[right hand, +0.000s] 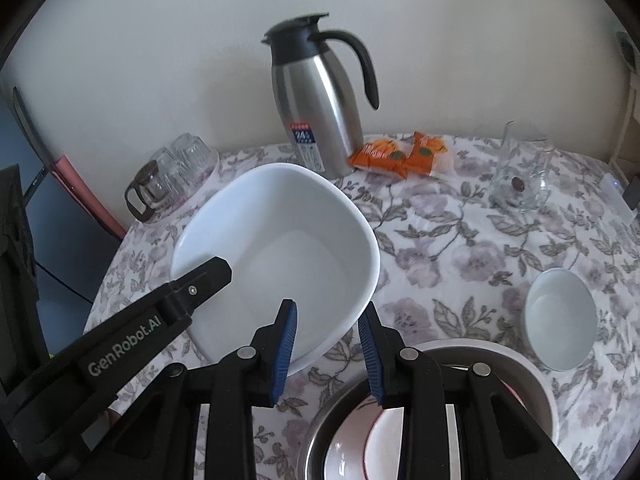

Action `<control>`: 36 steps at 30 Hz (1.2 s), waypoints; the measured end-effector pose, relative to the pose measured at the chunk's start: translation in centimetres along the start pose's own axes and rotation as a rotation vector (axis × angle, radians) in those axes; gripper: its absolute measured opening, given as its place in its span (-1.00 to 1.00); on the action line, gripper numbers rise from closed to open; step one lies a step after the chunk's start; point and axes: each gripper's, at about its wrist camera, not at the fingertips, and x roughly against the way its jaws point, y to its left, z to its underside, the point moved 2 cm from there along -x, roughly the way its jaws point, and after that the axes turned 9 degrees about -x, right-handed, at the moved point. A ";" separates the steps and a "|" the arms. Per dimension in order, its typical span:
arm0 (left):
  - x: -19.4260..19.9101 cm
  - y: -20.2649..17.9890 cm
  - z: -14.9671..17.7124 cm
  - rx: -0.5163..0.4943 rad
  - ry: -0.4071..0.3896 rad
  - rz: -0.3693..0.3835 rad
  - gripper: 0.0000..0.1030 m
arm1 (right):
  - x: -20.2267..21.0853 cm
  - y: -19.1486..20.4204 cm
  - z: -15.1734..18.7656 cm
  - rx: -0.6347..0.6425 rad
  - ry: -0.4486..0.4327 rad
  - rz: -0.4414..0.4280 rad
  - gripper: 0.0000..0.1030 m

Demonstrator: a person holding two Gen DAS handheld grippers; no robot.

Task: Organize plates and bowls
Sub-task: 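Lift the square bowl and carry it over the steel basin with both grippers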

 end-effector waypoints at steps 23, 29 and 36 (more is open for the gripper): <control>4.1 -6.5 1.6 -0.152 -0.067 0.080 -0.62 | 6.9 -4.7 1.1 -0.065 -0.096 -0.033 -0.34; 4.4 -7.9 2.3 -0.186 -0.063 0.097 -0.62 | 7.9 -6.1 1.6 -0.083 -0.102 -0.036 -0.34; 4.5 -9.8 3.4 -0.241 -0.049 0.097 -0.62 | 8.7 -7.7 2.4 -0.102 -0.096 -0.020 -0.34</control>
